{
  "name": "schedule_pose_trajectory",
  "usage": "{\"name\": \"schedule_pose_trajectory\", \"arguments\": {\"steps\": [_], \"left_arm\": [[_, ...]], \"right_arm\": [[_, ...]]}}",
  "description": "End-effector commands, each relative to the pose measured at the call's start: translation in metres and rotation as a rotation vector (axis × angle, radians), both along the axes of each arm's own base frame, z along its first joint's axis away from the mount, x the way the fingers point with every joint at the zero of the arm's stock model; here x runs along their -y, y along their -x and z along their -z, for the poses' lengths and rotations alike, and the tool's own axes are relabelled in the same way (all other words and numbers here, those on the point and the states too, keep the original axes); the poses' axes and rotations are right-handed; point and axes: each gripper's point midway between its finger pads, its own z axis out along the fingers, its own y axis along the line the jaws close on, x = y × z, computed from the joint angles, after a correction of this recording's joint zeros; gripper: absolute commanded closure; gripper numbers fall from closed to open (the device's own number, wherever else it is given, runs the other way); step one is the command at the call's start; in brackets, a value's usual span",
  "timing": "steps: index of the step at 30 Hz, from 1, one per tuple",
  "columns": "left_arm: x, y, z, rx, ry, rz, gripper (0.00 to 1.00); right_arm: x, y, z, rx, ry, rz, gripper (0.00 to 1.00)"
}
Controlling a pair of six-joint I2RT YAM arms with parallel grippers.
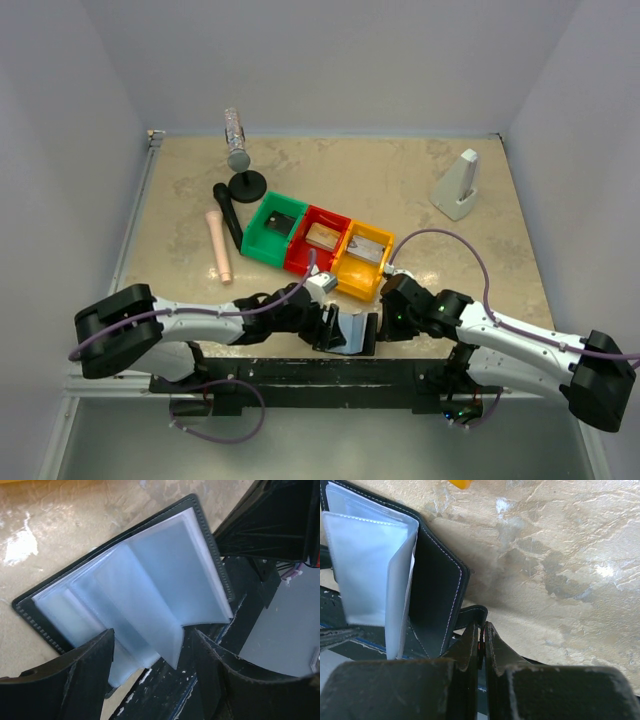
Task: Take the credit cards out of the card holder
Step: Remove the credit card from the card holder.
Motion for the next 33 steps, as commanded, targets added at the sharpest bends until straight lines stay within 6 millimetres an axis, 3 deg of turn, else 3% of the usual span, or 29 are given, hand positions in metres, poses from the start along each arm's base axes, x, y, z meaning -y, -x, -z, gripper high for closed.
{"name": "schedule_pose_trajectory", "arguments": {"steps": [1,14,22,24,28,31,33], "left_arm": [[0.028,0.002,-0.032,0.046,0.103,0.077,0.32],[0.040,0.004,-0.040,0.050,0.107,0.106,0.32],[0.084,0.035,-0.048,0.075,0.059,0.300,0.31],[0.086,0.036,-0.049,0.084,0.055,0.292,0.31],[0.067,0.023,-0.062,0.137,0.073,0.189,0.28],[0.037,0.004,-0.066,0.149,0.079,0.050,0.25],[0.011,-0.008,-0.054,0.121,0.082,-0.049,0.24]], "right_arm": [[-0.005,-0.005,-0.005,0.019,-0.024,0.010,1.00],[-0.004,-0.005,-0.006,0.023,-0.025,0.021,1.00],[-0.004,-0.006,-0.005,0.023,-0.022,0.024,1.00],[-0.004,-0.006,-0.005,0.021,-0.021,0.022,1.00],[-0.003,-0.006,-0.005,0.025,-0.024,0.024,1.00],[-0.002,-0.005,-0.005,0.026,-0.025,0.024,1.00],[-0.002,-0.004,-0.005,0.025,-0.027,0.023,1.00]]}}
